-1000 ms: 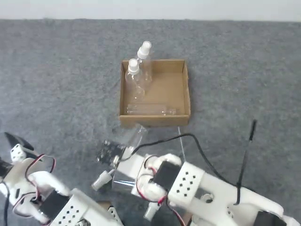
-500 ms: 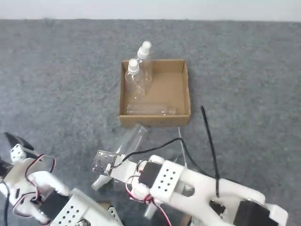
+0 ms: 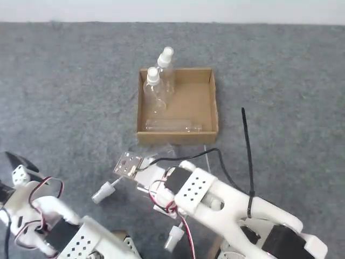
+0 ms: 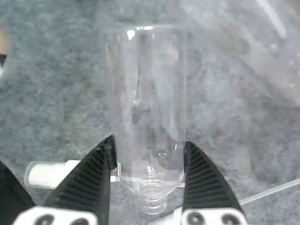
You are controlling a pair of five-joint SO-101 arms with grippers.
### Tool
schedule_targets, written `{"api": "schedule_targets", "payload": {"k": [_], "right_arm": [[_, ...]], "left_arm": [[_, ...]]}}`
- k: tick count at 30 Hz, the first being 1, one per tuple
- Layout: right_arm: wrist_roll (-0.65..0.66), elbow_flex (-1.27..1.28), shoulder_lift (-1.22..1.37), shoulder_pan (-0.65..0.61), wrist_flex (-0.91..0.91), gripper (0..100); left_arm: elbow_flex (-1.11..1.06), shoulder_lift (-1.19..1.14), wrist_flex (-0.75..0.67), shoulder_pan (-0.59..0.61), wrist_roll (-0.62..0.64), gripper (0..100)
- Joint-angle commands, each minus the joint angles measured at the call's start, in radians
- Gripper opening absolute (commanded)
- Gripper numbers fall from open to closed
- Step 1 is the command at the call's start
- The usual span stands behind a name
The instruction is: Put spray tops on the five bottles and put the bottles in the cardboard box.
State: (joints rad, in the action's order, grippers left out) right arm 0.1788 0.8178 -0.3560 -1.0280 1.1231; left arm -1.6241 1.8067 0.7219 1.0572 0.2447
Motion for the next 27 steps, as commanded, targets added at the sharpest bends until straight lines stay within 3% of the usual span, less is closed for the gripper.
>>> {"api": "schedule_targets", "payload": {"k": [1,13,27], "right_arm": [[0.014,-0.074,-0.010,0.044,-0.005,4.1],[0.003,-0.238,-0.010,0.131,0.223,4.1],[-0.229,-0.445,-0.012,0.367,0.463,4.3]], "left_arm": [[0.008,0.015,-0.012,-0.037,0.009,20],[0.004,0.015,-0.006,-0.097,0.009,20],[-0.008,0.015,-0.006,-0.224,0.006,20]]}}
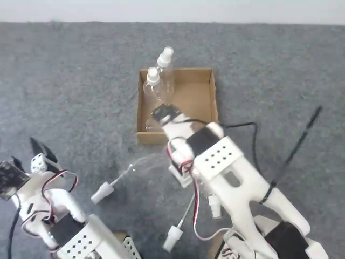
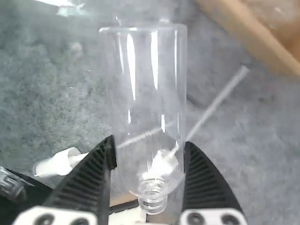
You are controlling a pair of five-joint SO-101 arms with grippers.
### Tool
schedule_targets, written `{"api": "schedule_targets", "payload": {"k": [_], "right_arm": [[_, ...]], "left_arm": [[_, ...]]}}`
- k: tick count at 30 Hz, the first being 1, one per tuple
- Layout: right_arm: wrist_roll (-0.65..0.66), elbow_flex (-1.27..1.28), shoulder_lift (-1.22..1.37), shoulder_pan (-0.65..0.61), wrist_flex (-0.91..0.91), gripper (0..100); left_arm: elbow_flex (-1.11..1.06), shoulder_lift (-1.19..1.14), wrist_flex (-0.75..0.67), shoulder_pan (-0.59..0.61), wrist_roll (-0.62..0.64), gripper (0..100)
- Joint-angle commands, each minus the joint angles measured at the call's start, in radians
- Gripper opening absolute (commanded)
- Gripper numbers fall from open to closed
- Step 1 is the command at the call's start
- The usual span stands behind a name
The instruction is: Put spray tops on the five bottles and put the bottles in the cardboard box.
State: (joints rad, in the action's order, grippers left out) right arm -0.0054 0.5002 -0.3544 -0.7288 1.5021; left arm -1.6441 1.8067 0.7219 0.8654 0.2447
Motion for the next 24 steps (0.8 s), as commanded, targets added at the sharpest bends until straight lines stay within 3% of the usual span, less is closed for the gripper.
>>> {"api": "schedule_targets", "payload": {"k": [1,5,15,24], "right_arm": [[-0.052,-0.143,-0.013,0.084,0.102,4.2],[-0.058,-0.198,-0.013,0.136,0.151,4.1],[-0.055,-0.230,-0.013,0.228,0.240,4.4],[-0.061,-0.233,-0.013,0.381,0.255,4.2]], "left_arm": [[0.010,0.015,-0.005,-0.044,-0.006,20],[-0.008,0.015,-0.005,-0.086,-0.087,20],[-0.016,0.015,-0.005,-0.097,-0.091,20],[-0.015,0.015,0.051,-0.169,-0.092,27]]}}
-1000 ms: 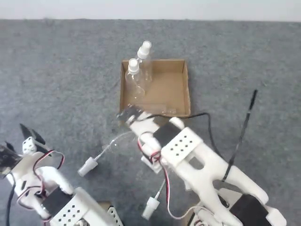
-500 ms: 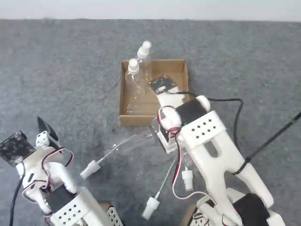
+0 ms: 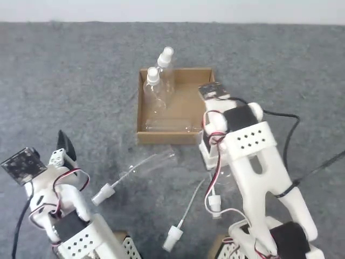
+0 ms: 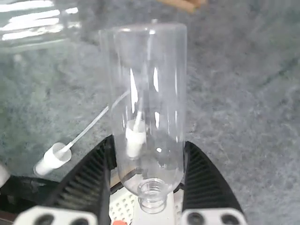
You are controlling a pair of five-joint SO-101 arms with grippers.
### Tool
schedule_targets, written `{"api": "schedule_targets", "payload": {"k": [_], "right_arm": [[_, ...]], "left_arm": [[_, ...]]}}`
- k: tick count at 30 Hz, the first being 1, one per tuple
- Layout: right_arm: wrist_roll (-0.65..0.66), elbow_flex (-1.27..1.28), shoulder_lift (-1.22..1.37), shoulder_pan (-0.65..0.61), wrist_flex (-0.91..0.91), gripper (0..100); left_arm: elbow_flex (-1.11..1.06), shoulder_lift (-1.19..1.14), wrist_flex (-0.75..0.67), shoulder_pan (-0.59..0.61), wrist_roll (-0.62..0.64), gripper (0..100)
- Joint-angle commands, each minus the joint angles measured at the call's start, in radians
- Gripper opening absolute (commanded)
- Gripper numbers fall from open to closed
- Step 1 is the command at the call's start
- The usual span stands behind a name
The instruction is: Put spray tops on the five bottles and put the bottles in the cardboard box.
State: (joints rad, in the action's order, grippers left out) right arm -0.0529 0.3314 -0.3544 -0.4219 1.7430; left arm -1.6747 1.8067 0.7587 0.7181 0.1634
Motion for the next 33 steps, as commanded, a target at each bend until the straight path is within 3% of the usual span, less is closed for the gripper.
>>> {"api": "schedule_targets", "payload": {"k": [1,17,27,33], "right_arm": [[-0.014,-0.064,-0.013,0.091,0.015,4.1],[-0.025,-0.057,-0.013,0.302,-0.124,0.6],[-0.603,0.035,-0.012,0.297,-0.134,0.6],[-0.718,0.041,-0.004,0.298,-0.136,0.6]], "left_arm": [[0.013,0.015,0.014,-0.029,-0.011,27],[-0.008,0.014,0.015,-0.126,-0.061,27],[-0.008,0.014,0.017,-0.126,-0.063,27],[-0.008,0.012,0.029,-0.126,-0.066,27]]}}
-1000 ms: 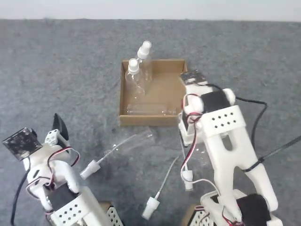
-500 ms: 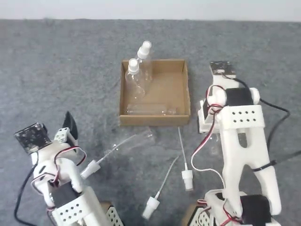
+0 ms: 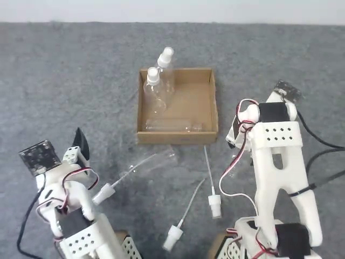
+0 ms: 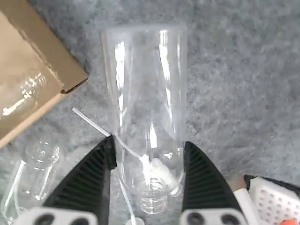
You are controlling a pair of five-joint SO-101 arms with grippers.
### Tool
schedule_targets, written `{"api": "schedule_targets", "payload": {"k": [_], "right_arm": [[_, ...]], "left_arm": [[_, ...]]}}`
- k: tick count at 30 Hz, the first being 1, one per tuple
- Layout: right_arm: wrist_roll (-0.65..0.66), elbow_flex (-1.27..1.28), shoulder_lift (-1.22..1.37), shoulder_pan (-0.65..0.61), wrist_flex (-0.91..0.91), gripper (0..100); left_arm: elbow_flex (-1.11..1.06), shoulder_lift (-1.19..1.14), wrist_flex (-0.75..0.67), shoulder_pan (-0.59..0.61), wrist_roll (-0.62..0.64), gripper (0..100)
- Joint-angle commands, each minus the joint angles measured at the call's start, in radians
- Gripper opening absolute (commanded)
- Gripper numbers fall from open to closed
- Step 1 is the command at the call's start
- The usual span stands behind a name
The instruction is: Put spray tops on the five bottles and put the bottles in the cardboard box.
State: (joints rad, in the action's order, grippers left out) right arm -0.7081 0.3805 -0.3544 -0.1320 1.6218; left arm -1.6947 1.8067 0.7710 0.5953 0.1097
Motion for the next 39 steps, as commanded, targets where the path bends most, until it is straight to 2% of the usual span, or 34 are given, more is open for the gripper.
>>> {"api": "schedule_targets", "payload": {"k": [1,4,13,16,20,25,35,39], "right_arm": [[-0.103,-0.008,-0.004,0.008,-0.015,0.7],[-0.236,-0.008,-0.002,0.016,-0.015,0.9],[-0.502,0.018,-0.001,0.016,-0.022,1.0],[-0.552,0.075,-0.001,0.018,-0.082,1.0],[-0.681,0.192,-0.002,0.054,-0.214,1.0],[-0.686,0.259,-0.002,0.061,-0.314,1.0],[-0.611,0.265,-0.002,0.042,-0.311,1.4],[-0.606,0.282,-0.002,0.035,-0.315,12.5]], "left_arm": [[0.012,0.012,0.020,-0.003,-0.012,27],[0.012,0.012,0.021,-0.003,-0.012,27],[0.010,0.012,0.023,-0.003,-0.012,27],[0.010,0.012,0.025,-0.003,-0.012,27],[0.010,0.012,0.025,-0.003,-0.012,27],[0.010,0.012,0.025,-0.002,-0.012,27],[0.010,0.012,0.025,0.000,-0.012,27],[0.010,0.012,0.025,0.000,-0.012,27]]}}
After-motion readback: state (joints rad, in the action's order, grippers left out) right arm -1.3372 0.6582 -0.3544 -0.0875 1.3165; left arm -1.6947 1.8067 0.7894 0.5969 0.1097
